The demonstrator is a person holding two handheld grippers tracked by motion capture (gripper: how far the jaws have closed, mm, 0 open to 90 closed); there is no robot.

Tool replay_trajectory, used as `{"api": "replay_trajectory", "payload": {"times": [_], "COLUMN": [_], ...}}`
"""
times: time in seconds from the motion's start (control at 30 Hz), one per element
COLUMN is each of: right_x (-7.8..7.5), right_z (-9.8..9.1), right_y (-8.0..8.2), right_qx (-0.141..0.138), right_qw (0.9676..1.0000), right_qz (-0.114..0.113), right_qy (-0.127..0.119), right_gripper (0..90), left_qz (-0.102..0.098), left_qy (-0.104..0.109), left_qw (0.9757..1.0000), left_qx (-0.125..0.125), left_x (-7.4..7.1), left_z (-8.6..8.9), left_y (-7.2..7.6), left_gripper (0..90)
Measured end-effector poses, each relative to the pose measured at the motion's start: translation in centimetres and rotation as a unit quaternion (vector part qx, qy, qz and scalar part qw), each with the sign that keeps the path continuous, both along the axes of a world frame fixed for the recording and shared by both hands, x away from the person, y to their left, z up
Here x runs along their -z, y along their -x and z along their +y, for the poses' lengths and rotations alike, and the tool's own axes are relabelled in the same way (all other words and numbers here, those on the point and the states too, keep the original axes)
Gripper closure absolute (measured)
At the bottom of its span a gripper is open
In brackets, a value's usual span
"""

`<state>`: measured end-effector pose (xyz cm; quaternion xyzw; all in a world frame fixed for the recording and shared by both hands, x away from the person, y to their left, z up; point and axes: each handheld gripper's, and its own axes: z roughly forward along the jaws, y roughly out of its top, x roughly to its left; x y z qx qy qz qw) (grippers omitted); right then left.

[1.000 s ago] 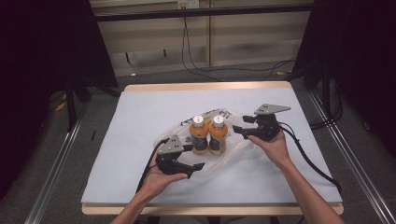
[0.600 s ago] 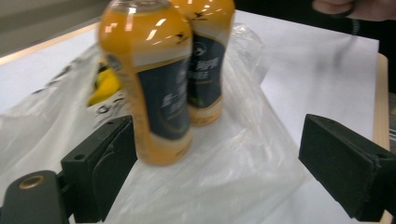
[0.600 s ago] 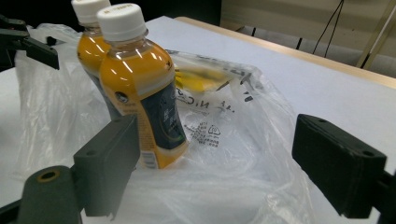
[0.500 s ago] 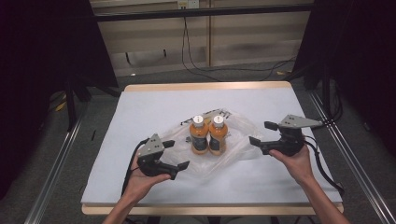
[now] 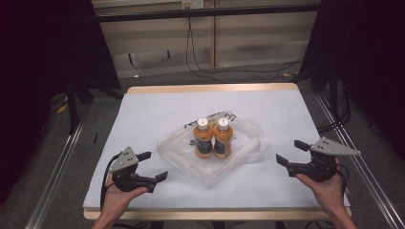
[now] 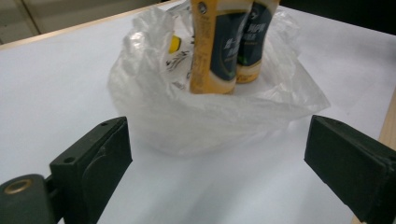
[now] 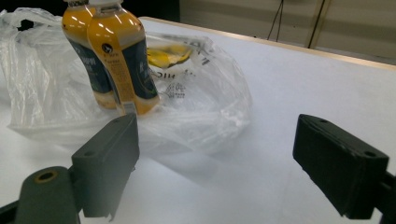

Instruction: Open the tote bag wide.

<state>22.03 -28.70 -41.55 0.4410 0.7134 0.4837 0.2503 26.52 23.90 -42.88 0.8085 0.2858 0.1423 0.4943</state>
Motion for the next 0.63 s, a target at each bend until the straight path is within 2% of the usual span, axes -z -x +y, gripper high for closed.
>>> {"api": "replay_trajectory", "payload": {"times": [0.23, 0.33, 0.4, 0.43, 0.47, 0.53, 0.57, 0.6, 0.63], "right_x": [0.8, 1.4, 1.8, 2.0, 2.0, 2.2, 2.3, 2.4, 2.5], "right_z": [-1.4, -2.4, -3.0, -3.3, -3.3, -3.7, -4.0, -4.1, -4.0], "right_y": [2.7, 3.4, 3.9, 4.0, 4.0, 4.2, 4.1, 4.0, 3.9], "right_qx": [0.023, 0.036, 0.044, 0.047, 0.047, 0.056, 0.063, 0.065, 0.068], "right_qw": [0.9997, 0.9991, 0.9987, 0.9985, 0.9985, 0.9979, 0.9974, 0.9972, 0.9971], "right_qz": [0.003, 0.007, 0.011, 0.014, 0.014, 0.013, 0.013, 0.013, 0.013], "right_qy": [0.005, -0.021, -0.024, -0.026, -0.026, -0.029, -0.033, -0.035, -0.031], "right_gripper": [13.5, 13.6, 13.6, 13.5, 13.5, 12.8, 12.1, 10.8, 10.2], "left_qz": [0.009, 0.011, 0.023, 0.023, 0.031, 0.024, 0.020, 0.021, 0.020], "left_qy": [0.011, 0.014, 0.010, 0.010, -0.003, -0.002, 0.015, 0.014, 0.003], "left_qw": [0.9995, 0.9991, 0.9984, 0.9984, 0.9986, 0.9989, 0.9991, 0.9990, 0.9989], "left_qx": [-0.028, -0.039, -0.050, -0.050, -0.043, -0.040, -0.034, -0.036, -0.043], "left_x": [0.8, 1.1, 2.5, 2.5, 2.7, 2.5, 2.3, 2.3, 2.4], "left_z": [2.3, 3.0, 3.9, 3.9, 4.0, 4.1, 4.1, 4.1, 4.1], "left_y": [0.9, 1.2, 1.9, 1.9, 1.9, 2.0, 1.9, 1.8, 1.7], "left_gripper": [5.3, 4.8, 3.8, 3.8, 3.8, 2.9, 2.4, 2.7, 2.5]}}
